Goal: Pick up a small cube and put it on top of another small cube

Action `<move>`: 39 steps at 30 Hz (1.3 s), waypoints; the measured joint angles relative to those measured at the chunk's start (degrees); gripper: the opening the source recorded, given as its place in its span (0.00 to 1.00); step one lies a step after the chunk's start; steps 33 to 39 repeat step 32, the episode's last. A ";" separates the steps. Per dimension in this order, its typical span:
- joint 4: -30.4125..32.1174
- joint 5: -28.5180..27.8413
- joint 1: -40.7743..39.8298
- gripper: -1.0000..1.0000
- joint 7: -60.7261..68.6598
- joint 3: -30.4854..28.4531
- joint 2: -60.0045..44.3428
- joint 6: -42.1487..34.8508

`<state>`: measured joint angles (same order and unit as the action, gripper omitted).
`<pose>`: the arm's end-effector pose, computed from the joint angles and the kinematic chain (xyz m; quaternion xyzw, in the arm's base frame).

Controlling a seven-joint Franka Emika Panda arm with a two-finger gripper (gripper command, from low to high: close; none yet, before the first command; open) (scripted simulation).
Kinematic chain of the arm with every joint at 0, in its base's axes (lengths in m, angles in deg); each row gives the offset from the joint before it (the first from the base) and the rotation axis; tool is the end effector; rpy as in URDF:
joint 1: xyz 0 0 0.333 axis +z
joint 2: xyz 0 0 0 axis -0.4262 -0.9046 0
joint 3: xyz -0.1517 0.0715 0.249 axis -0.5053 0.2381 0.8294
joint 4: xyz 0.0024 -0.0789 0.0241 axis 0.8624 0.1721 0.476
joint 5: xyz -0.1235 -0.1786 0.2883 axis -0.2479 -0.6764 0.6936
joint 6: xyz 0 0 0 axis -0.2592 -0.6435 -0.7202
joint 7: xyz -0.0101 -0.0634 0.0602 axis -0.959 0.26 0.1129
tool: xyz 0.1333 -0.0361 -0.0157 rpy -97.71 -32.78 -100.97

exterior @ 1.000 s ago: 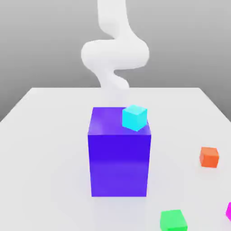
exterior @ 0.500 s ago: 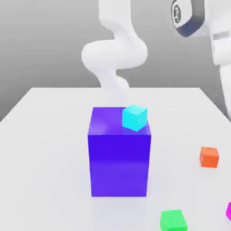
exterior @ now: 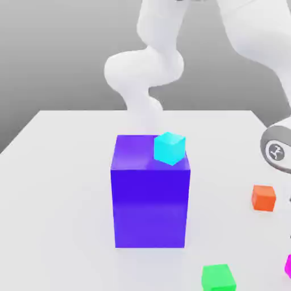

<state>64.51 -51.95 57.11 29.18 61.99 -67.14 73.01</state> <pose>0.4416 0.3183 0.1168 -0.8761 -0.4821 -0.0002 0.0001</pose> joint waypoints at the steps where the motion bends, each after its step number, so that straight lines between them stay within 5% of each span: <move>1: 0.00 0.00 0.00 0.00 0.00 0.00 0.00 0.00; 11: 1.79 0.86 -0.83 0.00 0.50 0.69 7.13 -5.45; 16: 9.14 4.67 -7.08 0.00 -3.72 -5.27 16.91 -7.76; 21: 12.14 7.63 -10.70 0.00 -5.05 -7.77 14.18 -2.12; 22: 12.13 7.92 -10.88 1.00 -4.93 -7.69 12.89 -0.85; 39: 12.47 7.03 -10.59 1.00 -5.63 -8.24 17.91 -5.39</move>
